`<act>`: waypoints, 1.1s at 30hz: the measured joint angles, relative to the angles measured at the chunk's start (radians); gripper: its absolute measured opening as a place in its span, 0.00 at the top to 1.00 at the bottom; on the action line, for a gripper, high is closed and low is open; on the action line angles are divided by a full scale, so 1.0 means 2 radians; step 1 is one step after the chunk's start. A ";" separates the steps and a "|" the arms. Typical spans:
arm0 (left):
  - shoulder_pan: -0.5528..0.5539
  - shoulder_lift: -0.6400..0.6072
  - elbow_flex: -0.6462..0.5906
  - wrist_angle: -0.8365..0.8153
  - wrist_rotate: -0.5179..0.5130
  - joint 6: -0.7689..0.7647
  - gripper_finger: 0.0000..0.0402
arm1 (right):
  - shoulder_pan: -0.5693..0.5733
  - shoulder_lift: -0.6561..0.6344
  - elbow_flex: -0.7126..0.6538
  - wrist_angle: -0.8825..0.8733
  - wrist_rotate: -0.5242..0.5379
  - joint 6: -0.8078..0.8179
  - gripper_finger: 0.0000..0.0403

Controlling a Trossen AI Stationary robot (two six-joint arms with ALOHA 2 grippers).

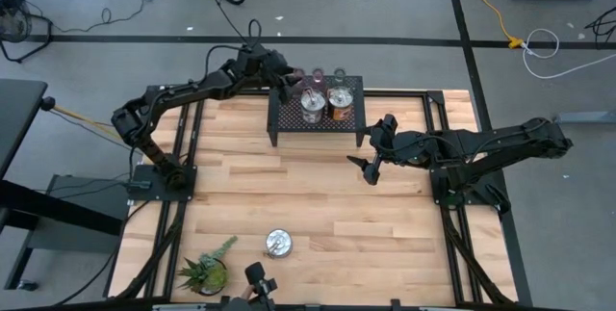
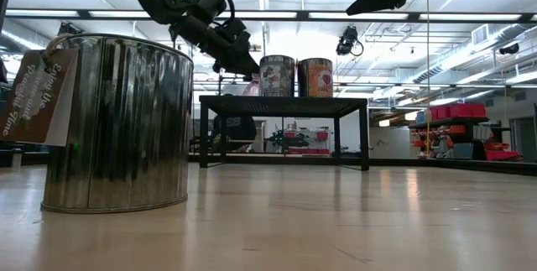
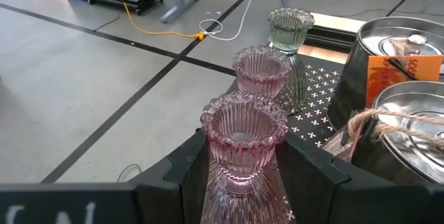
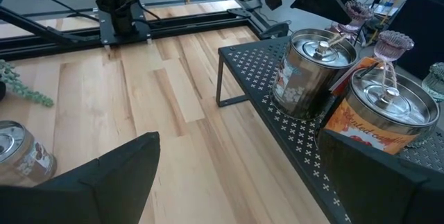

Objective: Pick & Place candle stick holders
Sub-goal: Align the red candle holder with the red candle holder on the shelf, then align the silver scented candle with the silver scented candles on the shelf

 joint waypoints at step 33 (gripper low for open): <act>-0.002 -0.036 0.000 0.005 -0.037 0.017 0.33 | 0.000 0.000 0.000 0.000 0.000 0.000 0.03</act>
